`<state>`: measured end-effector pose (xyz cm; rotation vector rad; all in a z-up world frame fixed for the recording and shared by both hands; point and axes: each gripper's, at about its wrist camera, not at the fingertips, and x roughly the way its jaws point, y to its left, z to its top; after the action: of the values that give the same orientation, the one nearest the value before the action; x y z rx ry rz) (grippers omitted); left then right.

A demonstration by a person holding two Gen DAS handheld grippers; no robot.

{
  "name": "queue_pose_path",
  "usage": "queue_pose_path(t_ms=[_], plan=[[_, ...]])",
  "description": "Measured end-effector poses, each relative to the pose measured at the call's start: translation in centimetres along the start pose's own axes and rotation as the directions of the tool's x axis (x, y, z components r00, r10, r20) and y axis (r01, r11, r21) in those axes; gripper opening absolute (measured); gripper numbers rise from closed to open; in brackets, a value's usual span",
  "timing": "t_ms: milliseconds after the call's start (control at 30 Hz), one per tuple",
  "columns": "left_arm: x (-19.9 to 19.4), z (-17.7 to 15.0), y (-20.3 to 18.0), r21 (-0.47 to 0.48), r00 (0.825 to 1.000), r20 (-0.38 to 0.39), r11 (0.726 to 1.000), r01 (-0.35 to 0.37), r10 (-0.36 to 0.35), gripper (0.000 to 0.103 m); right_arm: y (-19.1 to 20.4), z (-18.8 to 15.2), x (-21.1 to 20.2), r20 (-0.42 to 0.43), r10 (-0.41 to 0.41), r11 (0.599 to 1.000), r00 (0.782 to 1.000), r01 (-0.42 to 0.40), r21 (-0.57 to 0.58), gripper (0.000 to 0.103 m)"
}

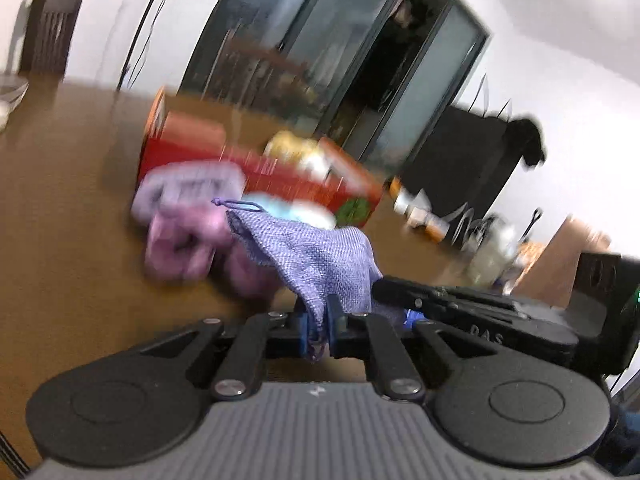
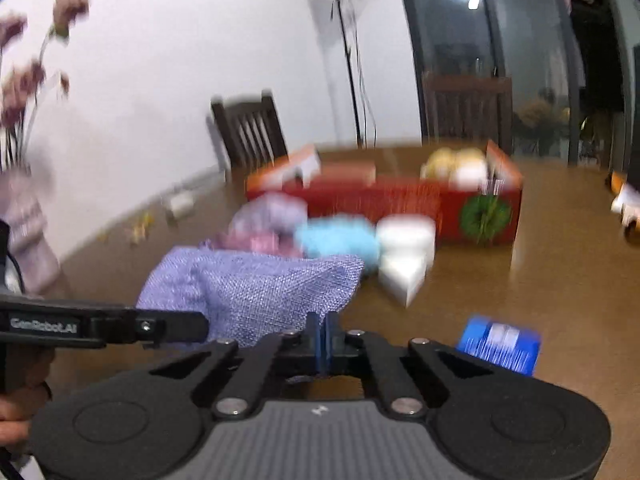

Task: Organize soft objects
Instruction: 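Lift the purple bag into the box and open both grippers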

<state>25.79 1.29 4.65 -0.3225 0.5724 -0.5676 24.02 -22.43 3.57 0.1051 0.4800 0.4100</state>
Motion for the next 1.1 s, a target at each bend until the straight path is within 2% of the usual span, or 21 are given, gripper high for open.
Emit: queue_pose_path(t_ms=[100,200,300,433,533,633,700,733,833,1000,1100], plan=[[0.8,4.2,-0.4,0.015,0.995,0.087,0.999,0.038,-0.039,0.010,-0.6,3.3,-0.2,0.062,0.028,0.999,0.998,-0.026,-0.028,0.002],[3.5,8.5,-0.9,0.056,0.991,0.123,0.998,0.039,-0.046,0.010,-1.7,7.1,0.9,0.116,-0.005,0.996,0.993,0.015,-0.091,0.002],[8.6,12.1,-1.2,0.071,0.996,0.075,0.996,0.046,-0.051,0.010,-4.6,11.0,3.8,0.097,-0.046,0.992,0.994,0.057,-0.116,0.002],[17.1,14.5,-0.6,0.017,0.998,-0.060,1.000,0.025,-0.024,0.010,-9.1,13.9,8.9,0.000,-0.151,0.981,0.989,0.149,-0.127,0.002],[22.1,14.2,-0.5,0.010,0.989,-0.149,1.000,0.004,-0.003,0.010,-12.0,14.6,12.5,-0.105,-0.218,0.970,0.970,0.204,-0.133,0.002],[25.3,13.6,-0.2,0.008,0.976,-0.219,1.000,-0.018,0.019,0.010,-13.5,14.3,15.5,-0.185,-0.304,0.943,0.934,0.267,-0.200,0.003],[26.3,13.0,-0.3,0.030,0.969,-0.241,0.999,-0.042,0.048,0.012,-13.9,14.2,16.6,-0.201,-0.342,0.929,0.918,0.298,-0.219,0.005],[26.6,12.7,-0.3,0.034,0.966,-0.252,0.998,-0.053,0.060,0.016,-14.1,14.1,16.9,-0.213,-0.335,0.932,0.918,0.289,-0.218,0.006],[26.5,12.7,-0.5,0.048,0.964,-0.261,0.998,-0.047,0.058,0.037,-14.0,14.4,16.6,-0.215,-0.314,0.942,0.925,0.275,-0.194,0.014],[24.9,13.8,-0.4,0.052,0.964,-0.252,0.996,-0.067,0.078,0.039,-14.6,15.0,14.4,-0.179,-0.294,0.951,0.939,0.269,-0.149,0.019],[22.5,14.4,-1.1,0.075,0.972,-0.223,0.996,-0.058,0.073,0.044,-14.5,16.2,12.6,-0.135,-0.291,0.953,0.947,0.273,-0.135,0.024]])
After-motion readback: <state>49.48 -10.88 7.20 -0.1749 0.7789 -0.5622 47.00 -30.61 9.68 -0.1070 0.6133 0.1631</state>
